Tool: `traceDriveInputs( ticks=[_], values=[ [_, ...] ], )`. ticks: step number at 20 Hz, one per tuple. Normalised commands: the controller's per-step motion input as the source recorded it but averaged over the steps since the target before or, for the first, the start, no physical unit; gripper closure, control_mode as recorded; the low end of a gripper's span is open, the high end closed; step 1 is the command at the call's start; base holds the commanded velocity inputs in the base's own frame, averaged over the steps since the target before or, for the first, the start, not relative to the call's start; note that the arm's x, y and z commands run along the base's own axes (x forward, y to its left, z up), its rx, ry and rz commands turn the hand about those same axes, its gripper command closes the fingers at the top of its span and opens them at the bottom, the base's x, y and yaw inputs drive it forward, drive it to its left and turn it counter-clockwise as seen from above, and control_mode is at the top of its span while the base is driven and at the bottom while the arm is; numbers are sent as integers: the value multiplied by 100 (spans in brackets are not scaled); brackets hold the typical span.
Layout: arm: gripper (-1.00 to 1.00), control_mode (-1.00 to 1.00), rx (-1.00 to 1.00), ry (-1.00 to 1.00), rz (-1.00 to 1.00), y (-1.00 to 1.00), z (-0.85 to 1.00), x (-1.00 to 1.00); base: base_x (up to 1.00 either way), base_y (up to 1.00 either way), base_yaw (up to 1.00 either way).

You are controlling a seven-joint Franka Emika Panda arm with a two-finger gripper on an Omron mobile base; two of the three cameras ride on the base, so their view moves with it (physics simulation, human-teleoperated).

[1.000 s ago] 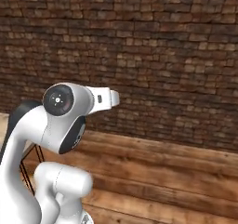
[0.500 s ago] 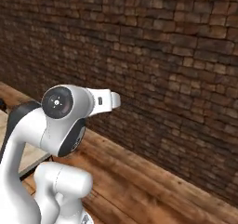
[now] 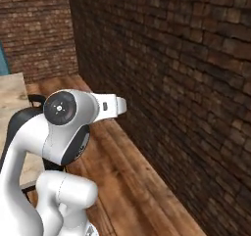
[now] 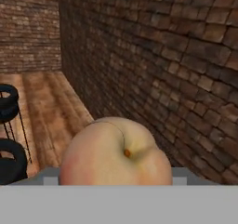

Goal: Retrieve the apple and peach from the fridge and place them into the bowl on the dining table.

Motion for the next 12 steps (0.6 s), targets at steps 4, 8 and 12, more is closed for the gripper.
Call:
traceDriveInputs(
  ticks=[4,8,12],
  values=[
    [100,100,0,0,0,0,0,0,83,-47,65],
    [100,100,0,0,0,0,0,0,99,-43,58],
    [100,100,0,0,0,0,0,0,100,-18,64]
  ],
)
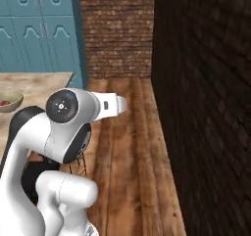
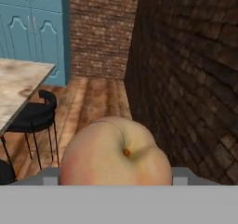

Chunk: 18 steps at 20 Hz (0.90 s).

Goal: Retrieve the apple and peach from the fridge and place them into the bowl on the dining table.

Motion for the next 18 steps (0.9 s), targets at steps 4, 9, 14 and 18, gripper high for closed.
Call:
traceDriveInputs(
  ticks=[4,9,14,18],
  values=[
    [100,100,0,0,0,0,0,0,87,-5,74],
    [100,100,0,0,0,0,0,0,88,-16,75],
    [100,100,0,0,0,0,0,0,100,-35,64],
    [100,100,0,0,0,0,0,0,100,-41,60]
  ],
)
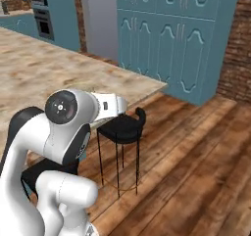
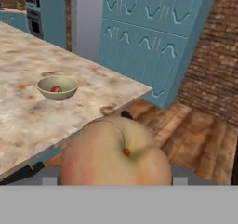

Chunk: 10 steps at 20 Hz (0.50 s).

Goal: Retrieve the apple and peach from the fridge and place them into the bowl on the dining table.

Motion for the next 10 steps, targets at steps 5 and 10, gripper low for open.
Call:
traceDriveInputs(
  ticks=[5,10],
  values=[
    [100,100,0,0,0,0,0,0,100,-54,52],
    [100,100,0,0,0,0,0,0,100,-72,45]
  ],
)
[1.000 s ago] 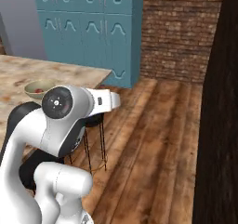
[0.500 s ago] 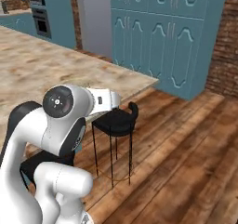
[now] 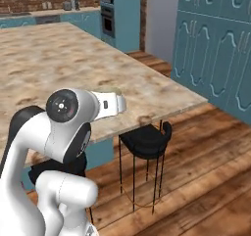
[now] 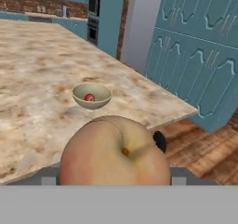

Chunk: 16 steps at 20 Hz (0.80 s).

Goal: Retrieve the apple and peach from the fridge and place them into the bowl on the dining table.

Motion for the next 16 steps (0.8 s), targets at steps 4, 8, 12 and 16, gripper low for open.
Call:
traceDriveInputs(
  ticks=[4,8,12,16],
  values=[
    [100,100,0,0,0,0,0,0,100,-89,40],
    [100,100,0,0,0,0,0,0,97,-100,35],
    [100,100,0,0,0,0,0,0,83,-100,33],
    [100,100,0,0,0,0,0,0,69,-100,38]
  ],
)
